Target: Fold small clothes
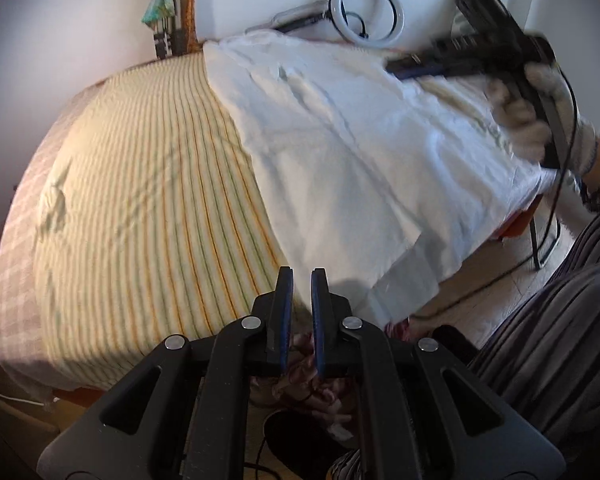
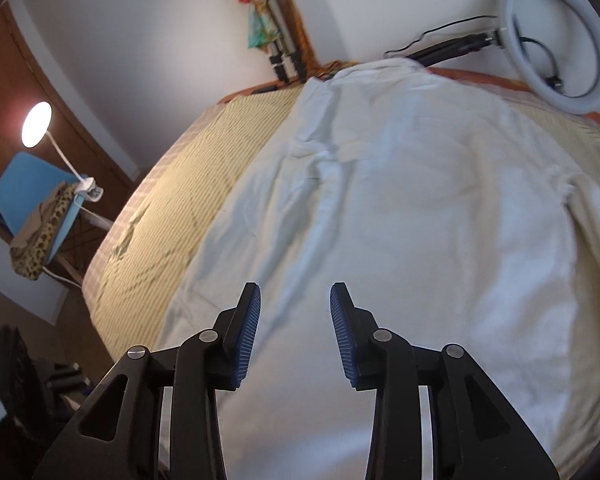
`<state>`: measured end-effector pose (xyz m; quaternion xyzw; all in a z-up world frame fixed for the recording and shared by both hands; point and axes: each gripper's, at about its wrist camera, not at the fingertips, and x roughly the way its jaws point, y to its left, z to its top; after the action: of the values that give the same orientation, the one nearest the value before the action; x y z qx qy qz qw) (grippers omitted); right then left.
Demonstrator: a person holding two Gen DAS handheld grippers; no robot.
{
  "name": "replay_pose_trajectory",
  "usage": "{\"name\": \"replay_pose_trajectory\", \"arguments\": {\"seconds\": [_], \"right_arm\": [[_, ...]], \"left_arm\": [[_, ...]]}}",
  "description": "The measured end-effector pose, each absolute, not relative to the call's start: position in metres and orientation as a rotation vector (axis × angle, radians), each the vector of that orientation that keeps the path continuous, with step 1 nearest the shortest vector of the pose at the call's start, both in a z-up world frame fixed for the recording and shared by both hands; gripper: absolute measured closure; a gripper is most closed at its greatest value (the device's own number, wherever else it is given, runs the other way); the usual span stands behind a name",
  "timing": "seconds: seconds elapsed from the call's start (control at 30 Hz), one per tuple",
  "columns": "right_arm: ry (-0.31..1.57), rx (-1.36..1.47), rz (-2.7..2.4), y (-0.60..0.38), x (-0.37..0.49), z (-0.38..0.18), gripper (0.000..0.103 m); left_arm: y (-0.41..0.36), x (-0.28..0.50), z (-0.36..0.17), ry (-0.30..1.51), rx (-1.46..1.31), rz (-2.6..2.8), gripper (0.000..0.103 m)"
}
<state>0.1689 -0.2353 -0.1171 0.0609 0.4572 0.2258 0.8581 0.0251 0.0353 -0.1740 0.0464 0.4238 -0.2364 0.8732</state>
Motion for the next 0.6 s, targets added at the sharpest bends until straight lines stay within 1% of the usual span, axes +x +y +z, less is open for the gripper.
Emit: {"name": "replay_pose_trajectory", "arguments": {"seconds": [0.03,0.07,0.1,0.13,0.17,0.2,0.33,0.37,0.4,0.43,0.6], "right_arm": [[0.950,0.132,0.460,-0.247,0.163,-0.114,0.066],[0.942,0.139,0.443,-0.257,0.159,-0.111,0.065],[0.933,0.152,0.425,-0.270,0.153,-0.109,0.063],[0.925,0.166,0.411,-0.283,0.148,-0.106,0.063],[0.920,0.175,0.397,-0.295,0.143,-0.104,0.063],[0.913,0.185,0.380,-0.307,0.138,-0.102,0.063],[0.896,0.214,0.302,-0.355,0.118,-0.096,0.062],[0.895,0.219,0.284,-0.365,0.114,-0.096,0.062],[0.895,0.224,0.265,-0.377,0.111,-0.096,0.062],[0.895,0.231,0.242,-0.390,0.108,-0.095,0.062],[0.900,0.295,0.165,-0.450,0.099,-0.095,0.062]], "left_arm": [[0.034,0.026,-0.163,0.858,0.085,-0.487,0.096],[0.033,0.028,-0.155,0.838,0.073,-0.480,0.093],[0.031,0.031,-0.147,0.821,0.059,-0.472,0.080],[0.027,0.034,-0.137,0.800,0.043,-0.463,0.073],[0.023,0.036,-0.131,0.778,0.033,-0.464,0.058],[0.018,0.038,-0.124,0.753,0.026,-0.472,0.048],[-0.007,0.044,-0.110,0.687,0.040,-0.478,0.047],[-0.015,0.047,-0.109,0.688,0.034,-0.491,0.045],[-0.020,0.051,-0.110,0.696,0.027,-0.506,0.039],[-0.027,0.054,-0.111,0.708,0.020,-0.519,0.037],[-0.065,0.061,-0.118,0.761,0.068,-0.557,0.037]]}}
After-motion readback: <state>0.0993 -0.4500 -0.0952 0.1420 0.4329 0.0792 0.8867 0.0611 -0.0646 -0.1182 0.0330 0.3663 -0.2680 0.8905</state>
